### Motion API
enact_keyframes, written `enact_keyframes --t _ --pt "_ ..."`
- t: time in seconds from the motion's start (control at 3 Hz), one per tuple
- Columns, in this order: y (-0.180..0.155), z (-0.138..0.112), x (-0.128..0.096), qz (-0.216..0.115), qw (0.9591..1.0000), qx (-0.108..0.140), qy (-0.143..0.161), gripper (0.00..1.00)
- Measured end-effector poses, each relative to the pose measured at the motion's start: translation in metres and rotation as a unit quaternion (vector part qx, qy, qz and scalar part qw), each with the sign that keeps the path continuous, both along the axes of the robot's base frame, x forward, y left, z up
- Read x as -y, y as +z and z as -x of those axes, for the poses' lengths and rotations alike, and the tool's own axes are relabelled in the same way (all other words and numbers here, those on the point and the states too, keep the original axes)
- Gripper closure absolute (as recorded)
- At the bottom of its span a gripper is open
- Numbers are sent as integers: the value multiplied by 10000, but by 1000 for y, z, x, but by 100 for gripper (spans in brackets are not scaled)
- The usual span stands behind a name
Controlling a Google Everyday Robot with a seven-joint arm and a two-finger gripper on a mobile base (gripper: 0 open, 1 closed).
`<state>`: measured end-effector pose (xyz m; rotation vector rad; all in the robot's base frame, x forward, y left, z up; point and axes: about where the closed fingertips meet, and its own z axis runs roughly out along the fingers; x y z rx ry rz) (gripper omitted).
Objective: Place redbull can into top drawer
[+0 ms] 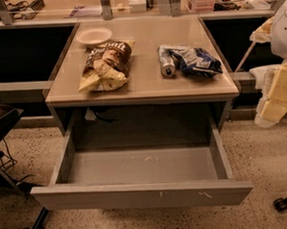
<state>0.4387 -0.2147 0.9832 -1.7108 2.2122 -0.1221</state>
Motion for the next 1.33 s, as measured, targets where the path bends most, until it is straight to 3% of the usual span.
enact_keyframes --t 0.33,0.67,1.0,1.33 --pt "0 0 0 0 10000 0 0 0" --pt "4 -16 -2 -3 10000 30 -67 0" --pt "16 -35 -10 200 9995 228 -8 0" --pt "17 -37 -10 227 9994 256 -1 0"
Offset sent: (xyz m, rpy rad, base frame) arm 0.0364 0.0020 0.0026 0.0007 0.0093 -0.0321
